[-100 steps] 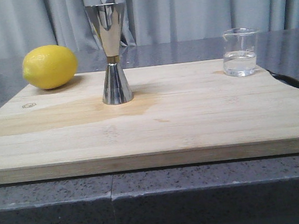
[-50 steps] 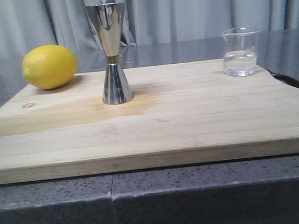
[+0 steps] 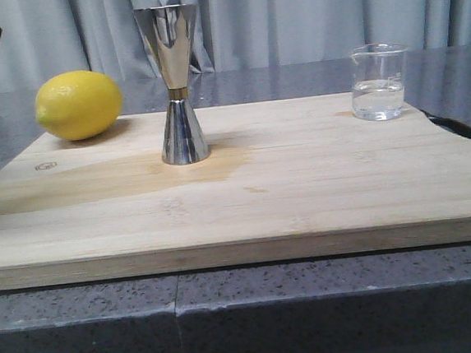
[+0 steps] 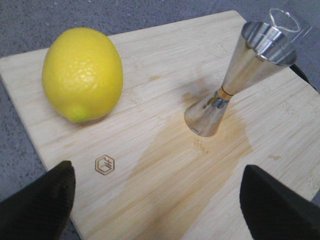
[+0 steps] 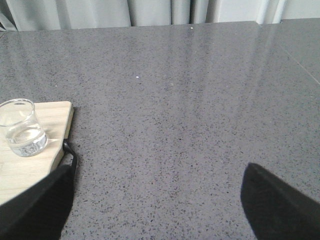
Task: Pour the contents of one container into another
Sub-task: 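Reach the left gripper to the steel jigger and close around it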
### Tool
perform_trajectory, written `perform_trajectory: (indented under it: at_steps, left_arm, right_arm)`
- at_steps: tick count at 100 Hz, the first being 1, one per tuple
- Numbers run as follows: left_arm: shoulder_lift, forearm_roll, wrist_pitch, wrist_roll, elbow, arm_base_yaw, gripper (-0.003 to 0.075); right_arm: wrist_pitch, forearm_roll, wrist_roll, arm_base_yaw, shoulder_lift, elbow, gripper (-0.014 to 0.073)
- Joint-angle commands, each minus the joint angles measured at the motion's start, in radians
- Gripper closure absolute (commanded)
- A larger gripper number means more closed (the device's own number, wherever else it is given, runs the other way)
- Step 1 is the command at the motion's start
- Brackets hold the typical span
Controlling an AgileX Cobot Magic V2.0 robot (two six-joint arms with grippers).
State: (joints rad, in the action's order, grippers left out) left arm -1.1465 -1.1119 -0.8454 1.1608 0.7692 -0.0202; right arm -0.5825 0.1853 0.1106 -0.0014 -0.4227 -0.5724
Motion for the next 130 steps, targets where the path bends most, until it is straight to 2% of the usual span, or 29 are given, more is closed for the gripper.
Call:
perform_trajectory:
  at_steps: [1,20,41,54,90,130]
  left_arm:
    - [-0.020,-0.140,-0.012,0.166,0.026,-0.001,0.0101]
    - [-0.105,-0.393,-0.140,0.506,0.014,-0.001,0.0101]
    - [-0.218,-0.503,-0.326,0.714,0.014,-0.001,0.0101]
    - [-0.279,-0.564,-0.370,0.781,0.014,-0.029,0.0101]
    - [-0.395,-0.738,-0.351,0.974,0.019,-0.164,0.0101]
    - [-0.570,-0.738,-0.346,0.974,0.156,-0.269,0.0101]
  right_arm:
    - [0.069,0.010,-0.002,-0.006,-0.015,-0.037,-0.0003]
    - [0.069,0.010,-0.002,-0.006,-0.015,-0.037,-0.0003]
    - [0.074,0.010,-0.002,-0.006,-0.015,-0.035,-0.0003]
    - [0.074,0.010,-0.002,-0.006,-0.015,-0.035,-0.0003]
    - [0.074,0.010,-0.002,-0.006,-0.015,-0.035,-0.0003]
    - [0.074,0.010,-0.002,-0.006,-0.015,-0.035,-0.0002]
